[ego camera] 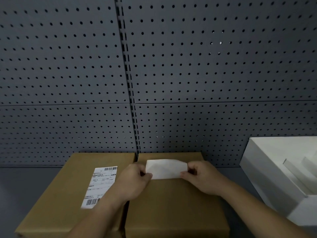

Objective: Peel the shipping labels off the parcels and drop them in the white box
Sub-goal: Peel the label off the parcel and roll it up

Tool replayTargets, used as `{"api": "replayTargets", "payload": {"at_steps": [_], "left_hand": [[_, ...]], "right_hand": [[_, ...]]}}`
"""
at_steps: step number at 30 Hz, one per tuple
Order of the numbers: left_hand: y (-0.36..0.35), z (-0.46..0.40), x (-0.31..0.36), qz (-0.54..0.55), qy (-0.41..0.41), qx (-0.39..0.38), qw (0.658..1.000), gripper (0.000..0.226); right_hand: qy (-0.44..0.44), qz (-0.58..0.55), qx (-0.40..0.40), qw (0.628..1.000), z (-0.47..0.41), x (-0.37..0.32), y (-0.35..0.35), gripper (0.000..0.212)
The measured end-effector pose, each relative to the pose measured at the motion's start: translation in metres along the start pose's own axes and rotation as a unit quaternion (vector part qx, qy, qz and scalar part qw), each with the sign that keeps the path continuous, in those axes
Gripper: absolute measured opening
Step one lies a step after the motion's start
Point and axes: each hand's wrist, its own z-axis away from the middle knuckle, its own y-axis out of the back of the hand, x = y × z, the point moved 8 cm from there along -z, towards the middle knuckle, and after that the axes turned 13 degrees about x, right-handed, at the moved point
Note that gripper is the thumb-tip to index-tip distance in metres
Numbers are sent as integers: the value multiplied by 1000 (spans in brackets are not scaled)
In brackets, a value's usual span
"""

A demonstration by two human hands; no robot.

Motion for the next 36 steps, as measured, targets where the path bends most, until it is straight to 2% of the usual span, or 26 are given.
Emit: {"api": "replayTargets", "payload": {"at_steps": [5, 8, 15, 24, 30, 33, 36], "left_hand": [[0, -1, 1, -8, 4, 4, 1000, 22], [0, 0, 2, -4, 7, 0, 1000, 22], [0, 5, 5, 8, -12, -17, 1000, 10], [1, 1, 6, -16, -20, 15, 1000, 15], [0, -1, 5, -22, -11, 15, 1000, 19], [0, 0, 5, -23, -9, 14, 1000, 19], [1, 1, 6, -21, -12, 14, 1000, 19]], "right_hand": [[27, -5, -5, 1000, 1, -9, 4, 39], [30, 38, -1, 999, 1, -6, 1, 30], [21, 19, 13, 1000, -2, -6, 1, 24], [-1, -8, -2, 1000, 0, -4, -1, 13], [-16, -31, -21, 999, 1, -1, 2, 18], [-3, -24, -24, 999, 0, -1, 0, 10], [4, 4, -3, 1000, -2, 2, -2, 26]]}}
